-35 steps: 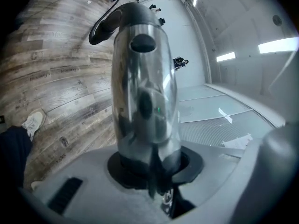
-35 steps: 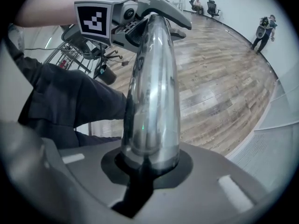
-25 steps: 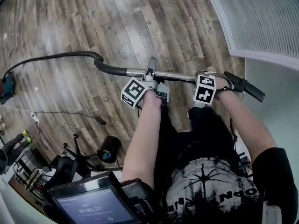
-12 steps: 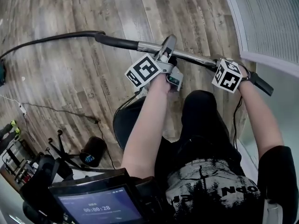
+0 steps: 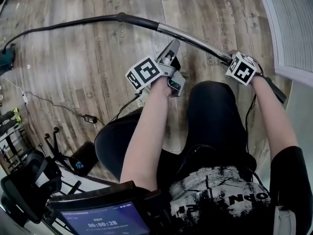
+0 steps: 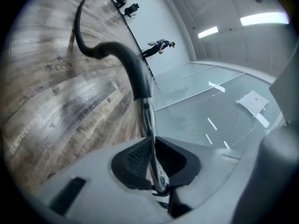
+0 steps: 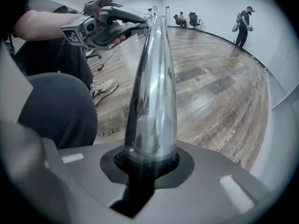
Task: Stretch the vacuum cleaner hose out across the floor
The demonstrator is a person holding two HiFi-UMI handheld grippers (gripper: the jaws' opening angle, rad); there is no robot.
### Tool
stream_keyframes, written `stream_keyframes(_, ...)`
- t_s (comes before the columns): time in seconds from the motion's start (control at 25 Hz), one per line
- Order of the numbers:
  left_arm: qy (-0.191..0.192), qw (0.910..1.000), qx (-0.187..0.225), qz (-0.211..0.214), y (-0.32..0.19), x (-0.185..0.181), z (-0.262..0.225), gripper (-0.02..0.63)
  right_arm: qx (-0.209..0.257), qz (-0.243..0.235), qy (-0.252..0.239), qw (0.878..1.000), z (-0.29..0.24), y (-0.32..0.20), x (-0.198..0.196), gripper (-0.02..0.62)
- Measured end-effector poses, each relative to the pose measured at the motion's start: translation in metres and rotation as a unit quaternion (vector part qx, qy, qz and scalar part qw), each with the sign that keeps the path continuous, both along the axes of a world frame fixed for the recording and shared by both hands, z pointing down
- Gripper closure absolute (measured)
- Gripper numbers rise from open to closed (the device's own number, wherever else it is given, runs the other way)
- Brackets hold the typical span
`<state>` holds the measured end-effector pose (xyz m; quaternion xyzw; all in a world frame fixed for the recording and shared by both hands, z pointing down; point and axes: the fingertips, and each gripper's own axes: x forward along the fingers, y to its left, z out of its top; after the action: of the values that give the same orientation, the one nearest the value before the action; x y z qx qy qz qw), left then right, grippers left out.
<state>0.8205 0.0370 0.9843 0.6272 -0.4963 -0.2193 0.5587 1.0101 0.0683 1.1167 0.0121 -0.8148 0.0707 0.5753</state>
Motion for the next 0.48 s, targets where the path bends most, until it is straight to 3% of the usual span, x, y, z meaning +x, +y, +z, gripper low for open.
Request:
stream_keyframes(0.08,-0.026,0.9995,0.006,-0.017,0.009,-0.004,0.001,0.606,-0.006,-0.004,0.001,1.000,0.024,0.005,0.011,0.520)
stream_keyframes(0.32,-0.095,0.9948,0.023,-0.027,0.030,-0.004,-0.009,0.606,0.003,-0.033,0.014,0.999,0.082,0.020,0.038,0.519)
stream_keyframes(0.48,-0.110,0.9928,0.016,-0.045,0.037,-0.005,-0.005,0.607,-0.009,-0.018,0.006,1.000,0.110,0.017,0.042,0.522)
